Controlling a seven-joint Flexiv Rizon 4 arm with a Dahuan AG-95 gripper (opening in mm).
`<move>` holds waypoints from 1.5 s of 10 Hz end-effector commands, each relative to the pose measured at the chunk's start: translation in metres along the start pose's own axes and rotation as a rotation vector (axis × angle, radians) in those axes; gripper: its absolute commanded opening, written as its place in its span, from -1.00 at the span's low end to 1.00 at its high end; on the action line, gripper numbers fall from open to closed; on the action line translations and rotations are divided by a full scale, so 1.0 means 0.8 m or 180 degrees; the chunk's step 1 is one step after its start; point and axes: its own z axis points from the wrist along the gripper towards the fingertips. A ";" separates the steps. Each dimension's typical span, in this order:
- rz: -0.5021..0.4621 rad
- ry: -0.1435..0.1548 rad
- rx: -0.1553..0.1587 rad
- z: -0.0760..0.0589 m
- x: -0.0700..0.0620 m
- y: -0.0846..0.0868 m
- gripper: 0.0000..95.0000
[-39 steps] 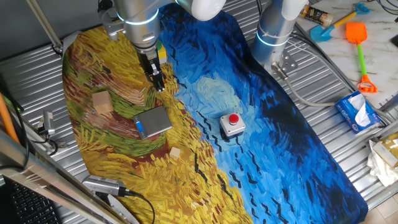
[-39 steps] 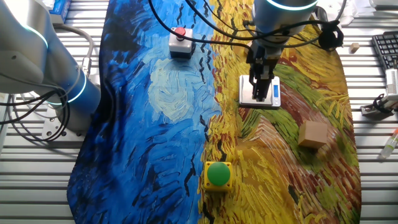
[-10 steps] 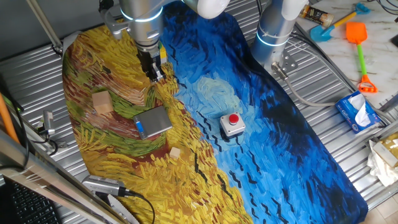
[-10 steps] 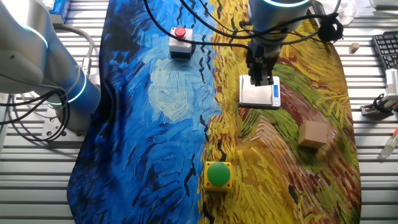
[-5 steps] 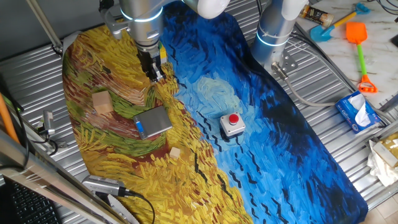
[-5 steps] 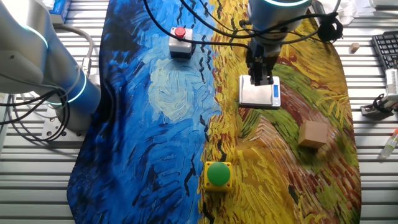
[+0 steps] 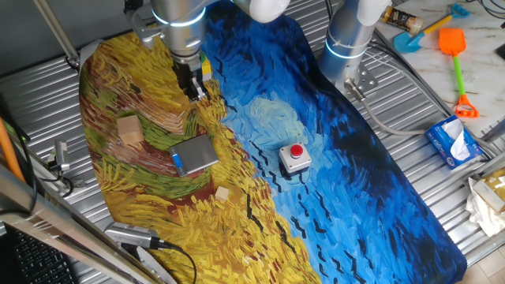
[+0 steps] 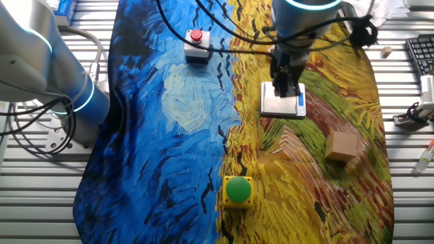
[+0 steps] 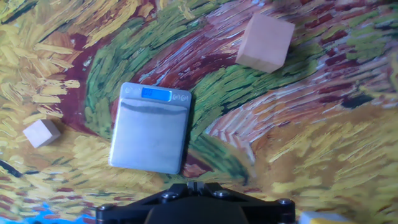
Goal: Place the block on the scale
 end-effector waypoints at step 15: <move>0.0470 0.0018 -0.0017 0.009 -0.064 0.083 -1.00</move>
